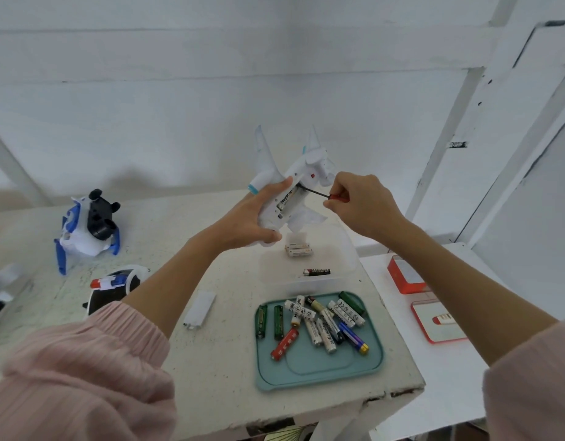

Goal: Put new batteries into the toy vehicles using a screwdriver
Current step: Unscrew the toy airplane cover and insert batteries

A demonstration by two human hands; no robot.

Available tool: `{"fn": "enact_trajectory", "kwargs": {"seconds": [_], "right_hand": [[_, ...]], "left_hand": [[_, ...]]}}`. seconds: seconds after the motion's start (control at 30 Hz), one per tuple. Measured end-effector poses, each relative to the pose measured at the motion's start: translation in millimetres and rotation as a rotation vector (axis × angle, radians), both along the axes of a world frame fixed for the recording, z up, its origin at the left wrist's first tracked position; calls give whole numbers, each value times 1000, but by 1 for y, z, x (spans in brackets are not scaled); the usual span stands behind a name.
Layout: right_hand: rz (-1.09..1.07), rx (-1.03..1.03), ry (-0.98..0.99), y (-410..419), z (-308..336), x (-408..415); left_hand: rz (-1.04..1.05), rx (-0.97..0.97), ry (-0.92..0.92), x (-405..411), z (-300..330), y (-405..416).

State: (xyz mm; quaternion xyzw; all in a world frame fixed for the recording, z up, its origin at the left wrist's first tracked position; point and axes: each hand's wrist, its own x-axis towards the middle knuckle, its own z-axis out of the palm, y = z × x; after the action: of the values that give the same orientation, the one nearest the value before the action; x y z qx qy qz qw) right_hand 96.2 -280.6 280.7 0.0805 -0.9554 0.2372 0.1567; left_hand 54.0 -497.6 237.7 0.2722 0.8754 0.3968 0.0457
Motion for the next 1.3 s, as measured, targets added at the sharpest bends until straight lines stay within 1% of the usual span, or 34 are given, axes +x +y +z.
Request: {"fn": "enact_trajectory", "kwargs": {"seconds": [0.13,0.3,0.53,0.8,1.03,1.17,1.3], "right_hand": [[17,4,-12,7,-3,5],[33,75,-36,9,-11,11],[-21,80,24,17,-12,15],[-60,124,78,11,-16,10],[-40,112,69,12,-14,10],[-27,145,46,17,-13,12],[-48,82,91,20,-14,12]], "left_hand": [[2,-28,16,-3,-2,-1],[-28,-87,67,-9,1,3],[-69,-181,112,-10,5,7],[-66,-149,101,-11,1,10],[-70,-162,106,-12,0,8],[-61,-147,103,-14,0,7],[-55,-148,96,-15,0,8]]}}
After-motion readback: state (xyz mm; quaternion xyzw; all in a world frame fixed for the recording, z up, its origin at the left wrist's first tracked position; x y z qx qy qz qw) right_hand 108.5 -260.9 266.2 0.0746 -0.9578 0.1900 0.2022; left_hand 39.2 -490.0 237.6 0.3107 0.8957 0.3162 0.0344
